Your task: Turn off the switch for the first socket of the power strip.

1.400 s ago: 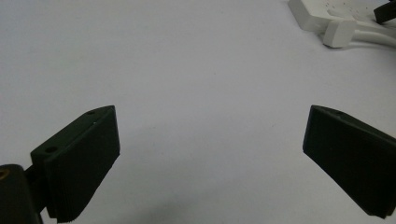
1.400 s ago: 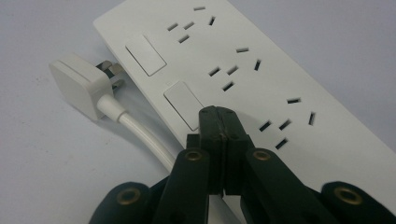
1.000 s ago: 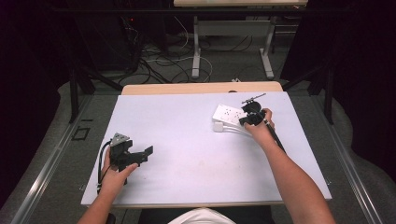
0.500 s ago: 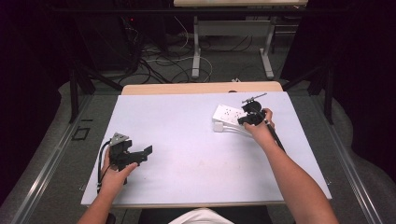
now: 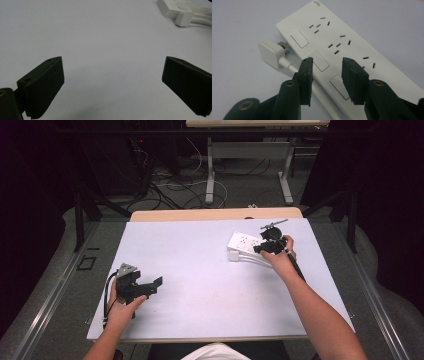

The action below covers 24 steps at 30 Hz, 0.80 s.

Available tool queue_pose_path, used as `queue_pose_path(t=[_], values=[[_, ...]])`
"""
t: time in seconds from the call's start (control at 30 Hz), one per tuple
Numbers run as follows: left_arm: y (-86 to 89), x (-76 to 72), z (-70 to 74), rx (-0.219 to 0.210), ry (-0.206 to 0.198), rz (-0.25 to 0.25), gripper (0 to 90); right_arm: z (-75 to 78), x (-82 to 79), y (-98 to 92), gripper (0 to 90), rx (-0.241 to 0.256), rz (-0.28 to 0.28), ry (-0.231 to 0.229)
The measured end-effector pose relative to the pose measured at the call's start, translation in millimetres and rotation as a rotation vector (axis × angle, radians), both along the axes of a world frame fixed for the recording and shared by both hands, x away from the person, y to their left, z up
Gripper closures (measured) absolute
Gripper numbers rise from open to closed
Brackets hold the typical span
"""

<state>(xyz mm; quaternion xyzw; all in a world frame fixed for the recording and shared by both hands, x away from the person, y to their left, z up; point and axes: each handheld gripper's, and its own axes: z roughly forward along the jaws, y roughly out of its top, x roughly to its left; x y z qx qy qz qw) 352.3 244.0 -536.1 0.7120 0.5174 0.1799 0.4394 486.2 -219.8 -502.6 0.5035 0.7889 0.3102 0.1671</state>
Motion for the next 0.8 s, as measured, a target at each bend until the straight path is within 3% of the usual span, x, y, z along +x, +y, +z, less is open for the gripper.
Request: queue_pose_path(t=[0.13,0.47,0.8], values=[[0.8,-0.6,0.5,0.007,0.006,-0.006,4.1,6.3,-3.9,-1.3,54.6,-0.004,0.0,-0.035],[0.4,-1.1,0.7,0.007,0.005,-0.005,4.2,16.3,-13.3,-7.4,46.7,-0.009,0.02,-0.055],[0.6,-1.4,0.8,0.003,0.004,-0.005,4.1,30.0,-37.0,-1.9,37.5,0.011,0.06,-0.101]])
